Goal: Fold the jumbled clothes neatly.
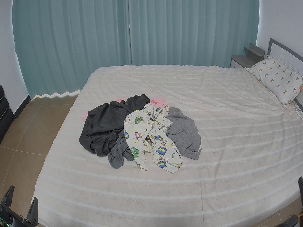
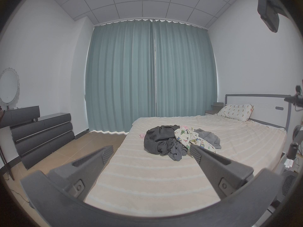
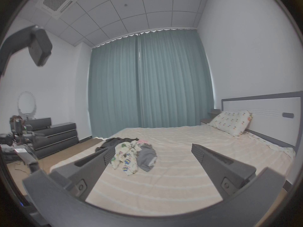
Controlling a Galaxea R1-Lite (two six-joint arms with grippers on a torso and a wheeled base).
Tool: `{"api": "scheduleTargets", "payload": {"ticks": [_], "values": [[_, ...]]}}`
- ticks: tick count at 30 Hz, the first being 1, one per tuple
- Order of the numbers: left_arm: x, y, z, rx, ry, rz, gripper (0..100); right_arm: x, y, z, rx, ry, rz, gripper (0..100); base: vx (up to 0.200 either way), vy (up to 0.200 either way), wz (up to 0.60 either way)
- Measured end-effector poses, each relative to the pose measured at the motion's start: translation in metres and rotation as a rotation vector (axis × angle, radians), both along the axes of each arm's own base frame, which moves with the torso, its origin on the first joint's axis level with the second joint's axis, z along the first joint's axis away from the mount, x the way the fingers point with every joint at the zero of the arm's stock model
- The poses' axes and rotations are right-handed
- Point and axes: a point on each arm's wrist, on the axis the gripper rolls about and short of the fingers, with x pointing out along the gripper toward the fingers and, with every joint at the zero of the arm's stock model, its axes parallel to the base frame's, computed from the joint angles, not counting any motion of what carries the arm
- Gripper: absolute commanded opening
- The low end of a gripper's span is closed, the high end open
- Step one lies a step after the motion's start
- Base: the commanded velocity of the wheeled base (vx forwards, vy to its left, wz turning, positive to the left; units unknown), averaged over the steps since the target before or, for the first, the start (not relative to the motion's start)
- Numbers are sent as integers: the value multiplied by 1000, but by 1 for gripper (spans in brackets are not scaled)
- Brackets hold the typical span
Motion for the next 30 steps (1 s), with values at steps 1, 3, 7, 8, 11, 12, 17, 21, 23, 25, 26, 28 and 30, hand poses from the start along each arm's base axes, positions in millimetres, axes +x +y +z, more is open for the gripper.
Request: {"api": "scheduleTargets", "payload": {"ticks": [1, 3, 7, 8, 11, 12, 17, 21, 23, 25, 26, 28, 30], "values": [[0, 0, 0, 0, 0, 0, 100, 4, 0, 4, 2, 18, 17, 100, 0, 0, 0], [0, 0, 0, -1, 0, 0, 100, 17, 1, 13, 9, 86, 64, 100, 0, 0, 0], [0, 0, 0, -1, 0, 0, 100, 48, 4, 22, 27, 229, 131, 100, 0, 0, 0], [0, 0, 0, -1, 0, 0, 100, 56, 4, 23, 33, 262, 143, 100, 0, 0, 0], [0, 0, 0, -1, 0, 0, 100, 85, 8, 24, 57, 364, 176, 100, 0, 0, 0], [0, 0, 0, -1, 0, 0, 100, 94, 9, 24, 66, 392, 184, 100, 0, 0, 0], [0, 0, 0, -2, 0, 0, 100, 145, 22, 15, 116, 535, 217, 100, 0, 0, 0], [0, 0, 0, -2, 0, 0, 100, 186, 36, 2, 150, 618, 211, 100, 0, 0, 0], [0, 0, 0, -2, 0, 0, 100, 206, 45, -6, 167, 652, 199, 100, 0, 0, 0], [0, 0, 0, -3, 0, 0, 100, 226, 56, -17, 184, 694, 184, 100, 0, 0, 0], [0, 0, 0, -3, 0, 0, 100, 235, 60, -22, 191, 708, 178, 100, 0, 0, 0], [0, 0, 0, -3, 0, 0, 100, 257, 75, -37, 208, 744, 163, 100, 0, 0, 0], [0, 0, 0, -3, 0, 0, 100, 271, 84, -47, 215, 764, 152, 100, 0, 0, 0]]}}
